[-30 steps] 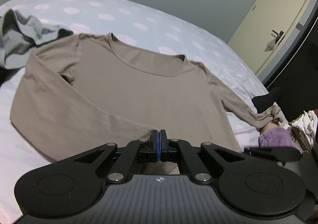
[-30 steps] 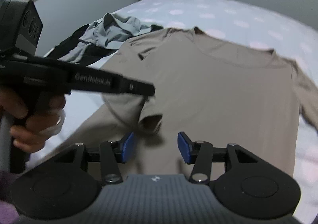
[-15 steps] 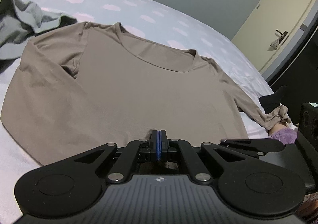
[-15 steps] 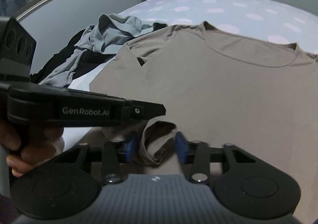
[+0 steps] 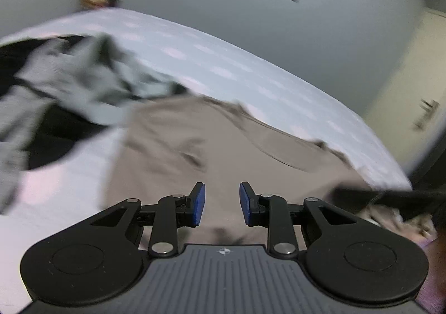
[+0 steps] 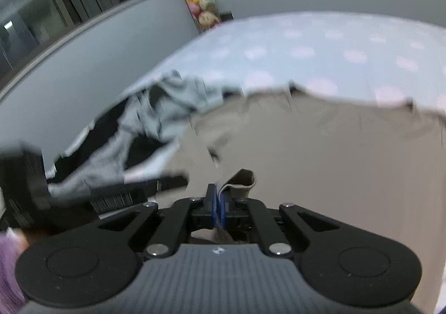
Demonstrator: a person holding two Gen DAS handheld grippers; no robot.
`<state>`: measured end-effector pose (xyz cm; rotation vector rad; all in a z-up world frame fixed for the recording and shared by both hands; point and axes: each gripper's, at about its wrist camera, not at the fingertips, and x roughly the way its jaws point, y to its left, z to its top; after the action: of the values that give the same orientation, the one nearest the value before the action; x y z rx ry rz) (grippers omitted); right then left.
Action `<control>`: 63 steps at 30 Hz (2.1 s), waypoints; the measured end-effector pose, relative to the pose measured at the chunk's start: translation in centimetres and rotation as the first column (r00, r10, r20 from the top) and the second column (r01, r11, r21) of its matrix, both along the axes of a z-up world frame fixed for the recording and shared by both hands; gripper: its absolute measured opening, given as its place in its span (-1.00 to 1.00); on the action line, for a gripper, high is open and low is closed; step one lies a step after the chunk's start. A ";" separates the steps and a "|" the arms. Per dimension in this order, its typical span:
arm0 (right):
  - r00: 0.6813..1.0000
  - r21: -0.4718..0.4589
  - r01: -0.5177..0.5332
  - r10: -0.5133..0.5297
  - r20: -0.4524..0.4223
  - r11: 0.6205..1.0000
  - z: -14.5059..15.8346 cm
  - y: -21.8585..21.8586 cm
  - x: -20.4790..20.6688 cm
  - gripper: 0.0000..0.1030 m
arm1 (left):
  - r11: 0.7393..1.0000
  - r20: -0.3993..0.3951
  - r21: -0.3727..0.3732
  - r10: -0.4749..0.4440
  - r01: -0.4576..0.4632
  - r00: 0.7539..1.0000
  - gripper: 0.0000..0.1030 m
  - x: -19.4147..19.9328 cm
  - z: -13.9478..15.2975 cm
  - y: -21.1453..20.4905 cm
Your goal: Fold clothes
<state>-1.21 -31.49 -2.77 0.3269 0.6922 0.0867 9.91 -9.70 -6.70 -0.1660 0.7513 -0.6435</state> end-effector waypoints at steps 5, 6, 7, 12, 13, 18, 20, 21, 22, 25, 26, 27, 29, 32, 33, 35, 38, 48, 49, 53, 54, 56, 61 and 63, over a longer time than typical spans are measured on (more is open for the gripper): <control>0.999 -0.064 0.010 -0.007 0.045 0.998 6.4 0.5 3.0 -0.93 | 0.993 0.043 0.042 0.107 -0.108 0.993 -0.54 0.7 0.6 1.9; 0.999 -0.068 0.014 -0.011 0.054 0.998 7.6 0.5 3.6 -0.93 | 0.993 0.047 0.049 0.105 -0.107 0.993 -0.53 0.6 0.6 2.0; 0.998 -0.072 0.019 -0.014 0.062 0.997 8.8 0.4 4.2 -0.93 | 0.993 0.049 0.058 0.097 -0.100 0.994 -0.53 0.6 0.6 1.9; 0.996 -0.124 0.027 -0.016 0.085 0.992 13.6 0.0 6.2 -0.93 | 0.992 0.033 0.120 0.040 -0.044 0.999 -0.47 0.5 -0.6 0.0; 0.996 -0.133 0.021 -0.009 0.085 0.991 14.1 -0.1 6.4 -0.93 | 0.992 0.016 0.126 0.031 -0.033 0.999 -0.39 0.8 -1.0 -0.6; 0.994 -0.171 0.022 -0.004 0.108 0.985 15.9 -1.3 7.2 -0.93 | 0.989 -0.039 0.147 0.008 -0.002 0.999 -0.24 2.4 -2.7 -2.7; 0.992 -0.173 0.032 -0.010 0.125 0.984 16.5 -2.2 7.3 -0.93 | 0.989 -0.050 0.147 0.018 -0.011 0.999 -0.24 3.2 -3.2 -3.1; 0.991 -0.169 0.035 -0.012 0.132 0.985 16.8 -2.7 7.3 -0.93 | 0.990 -0.061 0.138 0.024 -0.016 0.998 -0.24 3.8 -3.4 -3.2; 0.991 -0.166 0.037 -0.014 0.136 0.985 17.0 -3.2 7.2 -0.93 | 0.991 -0.071 0.129 0.030 -0.021 0.997 -0.24 4.3 -3.5 -3.4; 0.989 -0.169 0.043 -0.017 0.149 0.985 17.1 -4.4 7.2 -0.93 | 0.997 -0.111 0.078 0.036 -0.028 0.993 -0.20 6.0 -4.0 -4.3; 0.988 -0.170 0.046 -0.019 0.156 0.984 17.1 -4.7 7.1 -0.93 | 0.997 -0.116 0.065 0.039 -0.032 0.992 -0.19 6.4 -4.1 -4.7; 0.986 -0.170 0.049 -0.021 0.163 0.984 17.1 -5.1 7.0 -0.93 | 0.998 -0.115 0.059 0.043 -0.036 0.992 -0.19 6.7 -4.2 -5.2; 0.984 -0.171 0.059 -0.028 0.176 0.984 17.0 -5.9 6.8 -0.93 | 0.996 -0.095 0.085 0.046 -0.038 0.994 -0.19 7.1 -4.4 -6.2; 0.980 -0.172 0.107 -0.075 0.184 0.979 16.6 -7.8 5.9 -0.93 | 0.984 -0.066 0.173 0.064 -0.052 0.996 -0.54 7.5 -4.9 -7.3; 0.978 -0.172 0.124 -0.091 0.187 0.977 16.5 -8.5 5.6 -0.93 | 0.983 -0.062 0.178 0.052 -0.040 0.997 -0.65 7.6 -5.0 -7.3; 0.974 -0.172 0.156 -0.122 0.193 0.973 16.3 -9.8 4.9 -0.93 | 0.981 -0.044 0.194 0.037 -0.028 0.998 -0.73 7.5 -4.9 -7.3; 0.966 -0.170 0.208 -0.175 0.190 0.963 15.6 -12.2 3.8 -0.93 | 0.969 -0.017 0.241 0.050 -0.044 0.999 -0.82 7.7 -4.8 -7.3; 0.914 -0.121 0.392 -0.401 -0.060 0.912 3.8 -21.4 -0.1 -0.93 | 0.949 0.004 0.314 0.026 -0.026 1.000 -0.89 7.6 -4.8 -8.0; 0.904 -0.102 0.407 -0.416 -0.098 0.908 2.3 -22.2 -0.5 -0.93 | 0.946 0.004 0.323 0.022 -0.022 1.000 -0.89 7.5 -4.8 -8.0; 0.872 -0.069 0.435 -0.440 -0.217 0.898 -3.1 -23.7 -1.8 -0.93 | 0.932 -0.005 0.362 -0.029 0.029 1.000 -0.88 7.4 -4.7 -8.1; 0.867 -0.050 0.438 -0.437 -0.238 0.897 -4.3 -24.0 -2.2 -0.93 | 0.930 -0.012 0.364 -0.050 0.051 0.999 -0.88 7.4 -4.5 -8.0; 0.862 -0.016 0.444 -0.432 -0.265 0.896 -6.1 -24.3 -2.7 -0.93 | 0.928 -0.033 0.360 -0.095 0.100 0.995 -0.86 7.4 -3.9 -7.6; 0.865 0.046 0.448 -0.420 -0.274 0.893 -8.7 -24.8 -3.5 -0.93 | 0.931 -0.045 0.325 -0.157 0.163 0.987 -0.56 8.3 -1.6 -7.0; 0.868 0.072 0.449 -0.416 -0.271 0.890 -9.4 -24.7 -3.4 -0.92 | 0.934 -0.040 0.326 -0.145 0.150 0.989 -0.49 9.3 -0.9 -7.5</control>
<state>-4.58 -56.23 -12.19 0.6241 0.8485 -0.3469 19.19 -17.23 -7.55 0.1940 0.8807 -0.6501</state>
